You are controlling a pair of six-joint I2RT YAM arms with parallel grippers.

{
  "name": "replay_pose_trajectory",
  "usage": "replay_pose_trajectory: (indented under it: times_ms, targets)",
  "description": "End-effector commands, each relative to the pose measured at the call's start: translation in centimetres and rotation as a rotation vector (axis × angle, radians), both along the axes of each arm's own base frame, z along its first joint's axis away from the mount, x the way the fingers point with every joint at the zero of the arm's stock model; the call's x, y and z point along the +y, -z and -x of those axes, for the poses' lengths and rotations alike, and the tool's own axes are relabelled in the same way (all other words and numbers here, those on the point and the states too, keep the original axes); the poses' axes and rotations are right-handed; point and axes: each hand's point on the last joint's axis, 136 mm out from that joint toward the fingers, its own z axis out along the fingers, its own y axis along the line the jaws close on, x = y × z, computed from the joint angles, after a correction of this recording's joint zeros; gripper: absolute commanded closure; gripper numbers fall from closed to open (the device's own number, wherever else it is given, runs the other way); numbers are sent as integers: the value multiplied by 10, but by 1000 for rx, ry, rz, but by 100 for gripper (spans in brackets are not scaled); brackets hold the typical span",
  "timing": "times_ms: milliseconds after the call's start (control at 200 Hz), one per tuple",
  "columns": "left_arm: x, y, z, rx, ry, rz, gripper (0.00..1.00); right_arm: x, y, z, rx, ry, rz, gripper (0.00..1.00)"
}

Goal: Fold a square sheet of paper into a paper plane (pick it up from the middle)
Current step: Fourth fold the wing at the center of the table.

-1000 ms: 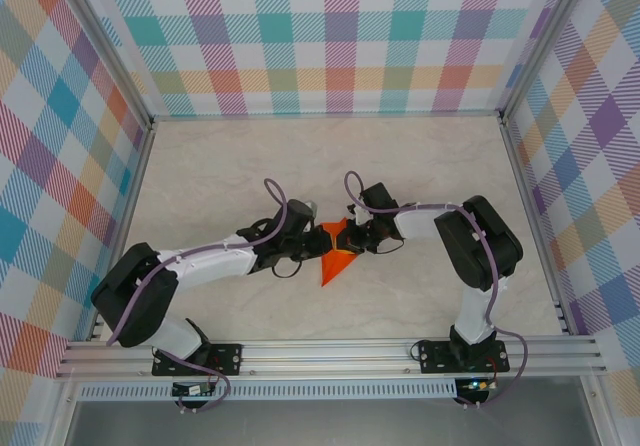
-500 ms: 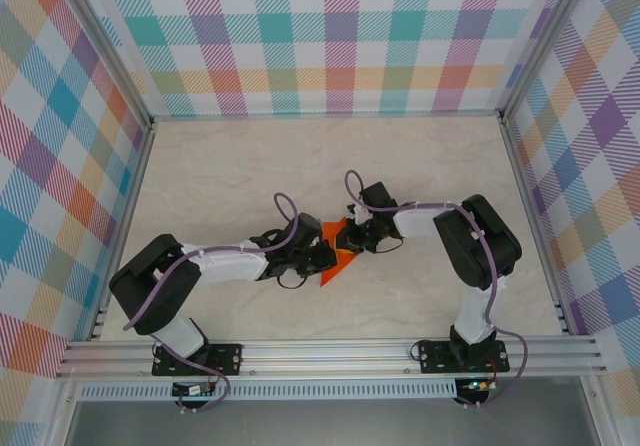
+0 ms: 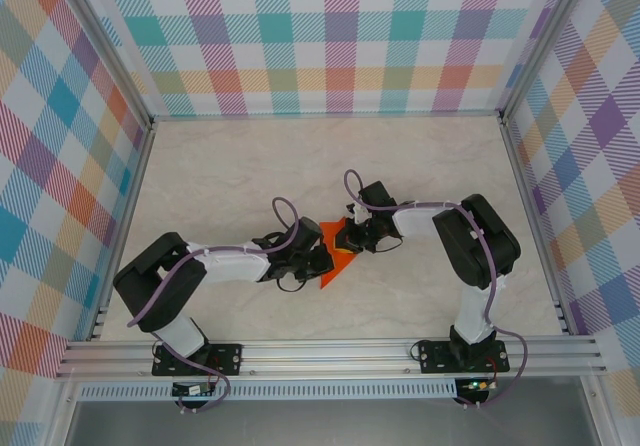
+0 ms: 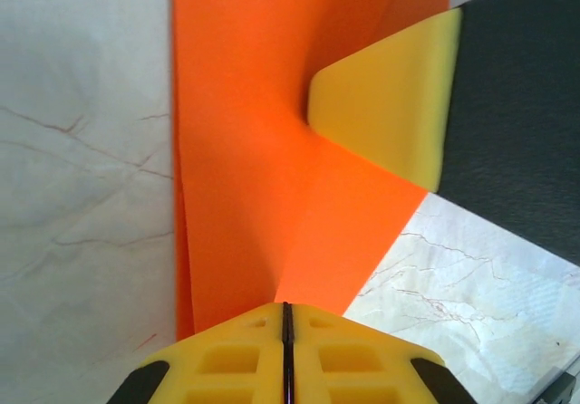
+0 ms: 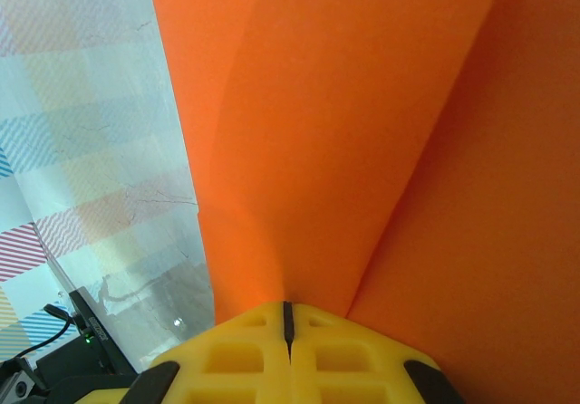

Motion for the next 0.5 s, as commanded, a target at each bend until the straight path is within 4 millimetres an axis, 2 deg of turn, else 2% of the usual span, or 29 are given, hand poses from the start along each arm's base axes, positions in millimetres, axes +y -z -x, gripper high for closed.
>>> replay_pose_trajectory:
  times_ms: [0,200,495]
  targets:
    - [7,14,11,37,-14,-33,91,-37,59,22,103,46,234,100]
    - [6,20,16,56,-22,-25,91,-38,60,23,108,46,237,100]
    - [8,18,15,51,-28,-36,91,-39,61,24,112,46,242,100]
